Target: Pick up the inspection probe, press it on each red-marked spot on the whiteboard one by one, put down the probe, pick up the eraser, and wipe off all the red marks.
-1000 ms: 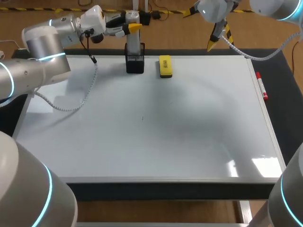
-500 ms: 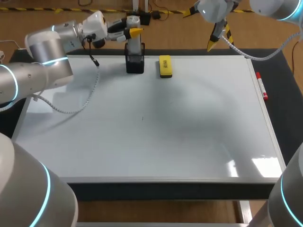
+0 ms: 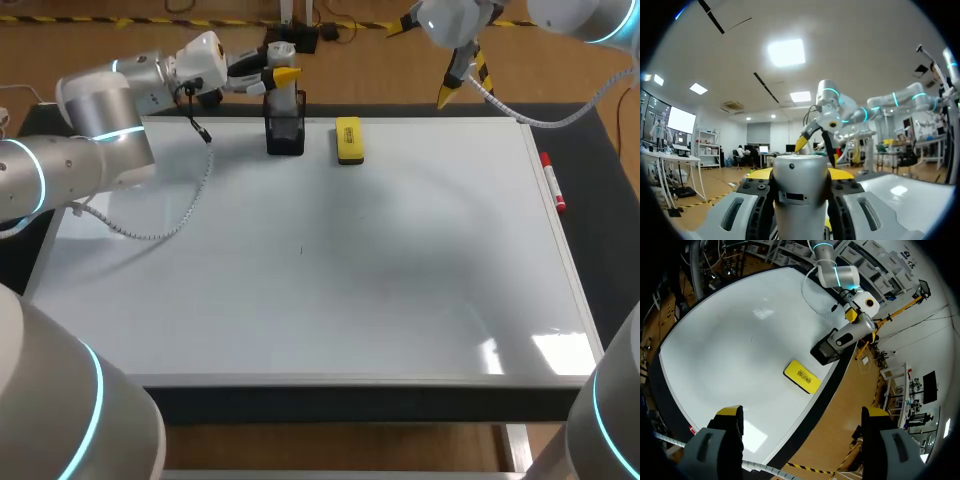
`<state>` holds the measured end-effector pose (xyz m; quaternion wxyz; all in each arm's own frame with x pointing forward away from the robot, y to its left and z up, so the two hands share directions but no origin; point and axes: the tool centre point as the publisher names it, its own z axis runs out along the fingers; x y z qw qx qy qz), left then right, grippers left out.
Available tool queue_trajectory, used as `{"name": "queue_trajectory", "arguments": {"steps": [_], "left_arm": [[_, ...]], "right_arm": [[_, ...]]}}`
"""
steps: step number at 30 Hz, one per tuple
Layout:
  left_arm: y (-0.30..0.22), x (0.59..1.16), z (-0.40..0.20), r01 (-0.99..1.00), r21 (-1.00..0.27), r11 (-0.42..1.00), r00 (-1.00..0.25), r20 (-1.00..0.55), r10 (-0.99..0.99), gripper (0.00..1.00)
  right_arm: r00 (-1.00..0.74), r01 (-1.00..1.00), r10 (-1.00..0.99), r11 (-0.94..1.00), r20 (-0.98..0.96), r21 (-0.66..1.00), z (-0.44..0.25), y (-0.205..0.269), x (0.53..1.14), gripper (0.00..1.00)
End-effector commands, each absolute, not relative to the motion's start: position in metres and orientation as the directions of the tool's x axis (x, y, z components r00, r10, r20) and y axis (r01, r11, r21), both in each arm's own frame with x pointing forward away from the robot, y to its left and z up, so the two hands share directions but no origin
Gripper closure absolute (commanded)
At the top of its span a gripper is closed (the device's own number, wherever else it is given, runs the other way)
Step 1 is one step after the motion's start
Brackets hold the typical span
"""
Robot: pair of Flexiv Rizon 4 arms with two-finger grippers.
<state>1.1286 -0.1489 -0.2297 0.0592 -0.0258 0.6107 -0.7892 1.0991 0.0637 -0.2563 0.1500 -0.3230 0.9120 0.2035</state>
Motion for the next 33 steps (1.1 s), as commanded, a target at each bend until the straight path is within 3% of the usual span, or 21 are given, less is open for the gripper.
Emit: {"name": "queue_trajectory", "arguments": {"steps": [1,20,22,24,26,28,29,30,33], "left_arm": [[-0.149,1.133,-0.234,0.059,-0.965,-0.256,-0.993,-0.031,-0.115,1.0],[-0.154,1.135,-0.246,0.044,-0.968,-0.246,-0.993,-0.016,-0.115,1.0],[-0.154,1.136,-0.246,0.044,-0.968,-0.246,-0.993,-0.015,-0.116,0.85],[-0.154,1.136,-0.246,0.044,-0.968,-0.245,-0.993,-0.016,-0.117,0.85],[-0.153,1.136,-0.246,0.045,-0.968,-0.245,-0.993,-0.017,-0.115,0.77],[-0.153,1.136,-0.247,0.045,-0.969,-0.243,-0.993,-0.018,-0.115,0.52],[-0.153,1.136,-0.247,0.046,-0.969,-0.243,-0.993,-0.018,-0.115,0.08],[-0.153,1.136,-0.246,0.046,-0.969,-0.243,-0.993,-0.019,-0.115,0.0],[-0.153,1.135,-0.245,0.052,-0.972,-0.228,-0.993,-0.027,-0.112,0.0]], "right_arm": [[-0.746,-0.651,-0.531,0.709,-0.402,0.271,-0.256,0.064,1.099,0.0],[-0.746,-0.651,-0.531,0.709,-0.402,0.271,-0.256,0.064,1.099,0.0],[-0.746,-0.651,-0.531,0.709,-0.402,0.271,-0.256,0.064,1.099,0.0],[-0.746,-0.651,-0.531,0.709,-0.402,0.271,-0.256,0.064,1.099,0.0],[-0.746,-0.651,-0.531,0.709,-0.402,0.271,-0.256,0.064,1.099,0.0],[-0.746,-0.651,-0.531,0.709,-0.402,0.271,-0.256,0.064,1.099,0.0],[-0.746,-0.651,-0.531,0.709,-0.402,0.271,-0.256,0.064,1.099,0.0],[-0.746,-0.651,-0.531,0.709,-0.402,0.271,-0.256,0.064,1.099,0.0],[-0.746,-0.651,-0.531,0.709,-0.402,0.271,-0.256,0.064,1.099,0.0]]}}
